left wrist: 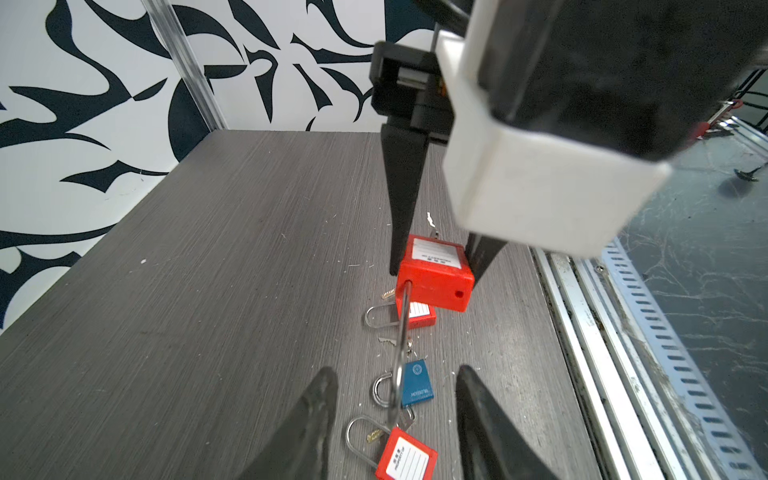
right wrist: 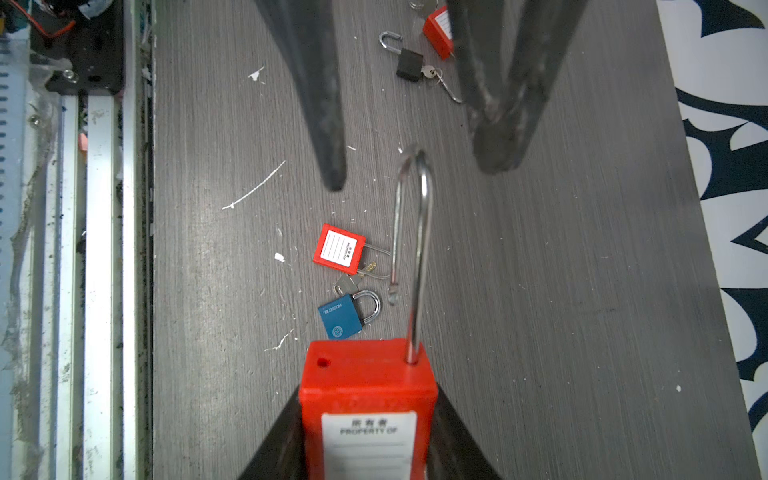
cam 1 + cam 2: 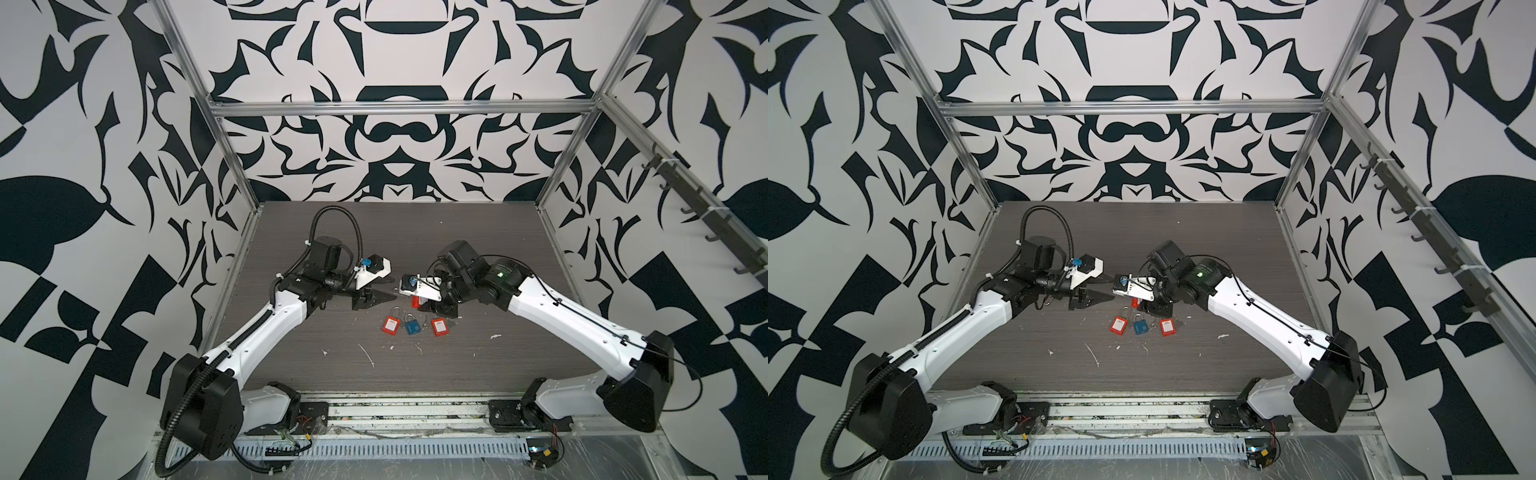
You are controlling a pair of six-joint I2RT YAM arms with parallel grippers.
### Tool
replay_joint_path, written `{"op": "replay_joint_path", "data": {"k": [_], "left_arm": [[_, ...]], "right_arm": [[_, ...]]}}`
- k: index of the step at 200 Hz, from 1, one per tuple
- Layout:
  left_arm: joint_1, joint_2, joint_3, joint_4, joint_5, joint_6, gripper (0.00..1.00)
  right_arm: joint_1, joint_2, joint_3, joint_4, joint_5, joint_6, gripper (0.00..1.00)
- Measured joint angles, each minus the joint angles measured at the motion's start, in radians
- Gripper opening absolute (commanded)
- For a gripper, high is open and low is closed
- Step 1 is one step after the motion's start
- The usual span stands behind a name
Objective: Lock with the key
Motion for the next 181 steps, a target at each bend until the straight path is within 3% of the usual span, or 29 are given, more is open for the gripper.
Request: {"op": "replay_joint_path", "data": {"k": [52, 98, 129, 149, 181], "left_arm": [[-0.037, 0.049, 0.018, -0.045, -0.019, 0.053, 0.29], [-0.051, 0.060, 0.030, -0.072, -0.023, 0.064, 0.04], [-0.054, 0.066, 0.038, -0.087, -0.006, 0.070, 0.00], [-0.055, 0.080, 0.045, -0.097, 0.015, 0.068, 0.00], [-0.063, 0.085, 0.044, -0.098, 0.035, 0.041, 0.00]], "right_arm": [[0.000, -0.022, -0.010, -0.006, -0.008, -0.014, 0.20], [0.000, -0.022, -0.013, -0.007, -0.017, -0.013, 0.20], [-0.001, -0.022, -0.013, -0.011, -0.018, -0.014, 0.21], [-0.001, -0.023, -0.013, -0.021, -0.019, -0.014, 0.32], [-0.002, -0.023, -0.013, -0.043, -0.040, -0.019, 0.58]]}}
